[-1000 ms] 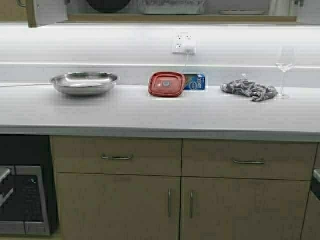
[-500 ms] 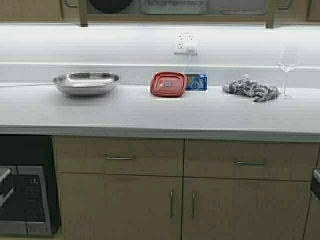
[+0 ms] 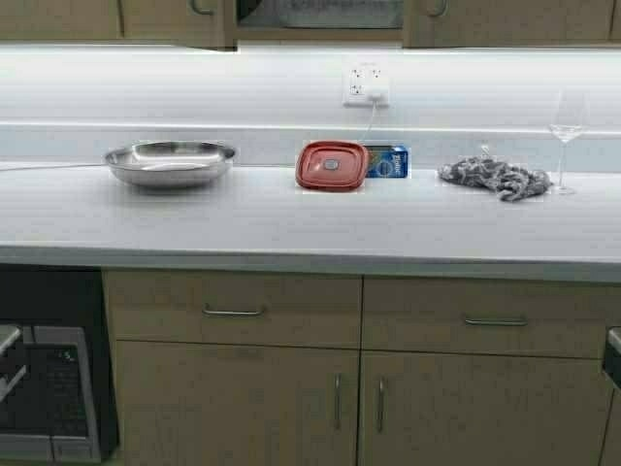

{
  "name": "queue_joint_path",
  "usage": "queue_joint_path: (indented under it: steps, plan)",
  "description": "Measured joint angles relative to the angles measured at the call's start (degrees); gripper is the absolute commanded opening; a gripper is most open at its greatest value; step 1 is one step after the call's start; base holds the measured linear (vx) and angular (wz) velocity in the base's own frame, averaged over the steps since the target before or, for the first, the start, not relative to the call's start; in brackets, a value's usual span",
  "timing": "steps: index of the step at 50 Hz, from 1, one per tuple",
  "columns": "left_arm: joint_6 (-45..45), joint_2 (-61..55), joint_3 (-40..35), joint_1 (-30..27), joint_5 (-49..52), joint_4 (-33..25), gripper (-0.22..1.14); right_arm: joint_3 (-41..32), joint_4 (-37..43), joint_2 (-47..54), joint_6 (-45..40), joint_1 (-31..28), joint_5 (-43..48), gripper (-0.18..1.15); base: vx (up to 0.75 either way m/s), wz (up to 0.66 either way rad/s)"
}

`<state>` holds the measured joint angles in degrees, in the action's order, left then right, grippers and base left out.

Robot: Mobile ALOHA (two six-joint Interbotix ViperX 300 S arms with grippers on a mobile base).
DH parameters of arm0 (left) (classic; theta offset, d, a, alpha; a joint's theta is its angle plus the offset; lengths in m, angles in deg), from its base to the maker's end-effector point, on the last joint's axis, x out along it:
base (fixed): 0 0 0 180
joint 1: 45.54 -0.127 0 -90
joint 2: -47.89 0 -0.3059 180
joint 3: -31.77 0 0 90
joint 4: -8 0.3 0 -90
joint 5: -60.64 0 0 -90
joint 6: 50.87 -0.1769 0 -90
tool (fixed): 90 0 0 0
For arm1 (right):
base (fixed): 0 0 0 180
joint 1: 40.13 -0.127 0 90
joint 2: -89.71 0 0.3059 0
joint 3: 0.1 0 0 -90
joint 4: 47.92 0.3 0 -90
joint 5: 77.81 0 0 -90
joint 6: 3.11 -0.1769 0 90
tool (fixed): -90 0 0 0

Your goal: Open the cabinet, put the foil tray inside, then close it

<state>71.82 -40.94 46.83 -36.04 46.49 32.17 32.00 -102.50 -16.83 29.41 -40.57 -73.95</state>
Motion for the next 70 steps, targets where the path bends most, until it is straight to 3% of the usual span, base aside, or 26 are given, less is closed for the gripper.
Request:
queue_joint_path:
  steps: [10,22,34,40,61,70]
  plan:
    - [0.0,-5.8,-11.25,-0.18,0.18,0.09,0.04,0.44,0.53,-2.2,0.09,-0.97,0.18,0.07,0.07,0.0]
    - [0.79,-16.96,-27.16,3.78,3.87,-0.35,0.04,0.79,1.93,-3.34,0.09,-1.76,0.18,0.07,0.06,-0.02]
    - [1.14,-24.08,-34.37,7.47,7.38,-0.44,0.04,0.44,2.9,-3.52,0.26,-2.02,0.18,0.07,0.04,-0.01]
    - [0.79,-22.85,-30.67,9.05,7.91,-0.35,0.04,0.35,2.99,-3.52,0.35,-1.93,0.26,0.07,0.02,-0.04]
    - [-1.23,-3.08,-5.98,8.96,6.5,0.26,0.04,0.53,2.99,-3.87,0.79,-3.43,0.26,0.07,0.03,-0.03]
    - [-1.14,0.18,0.26,8.7,4.31,0.26,0.04,0.53,2.72,-3.87,1.23,-4.04,0.26,0.07,0.03,-0.02]
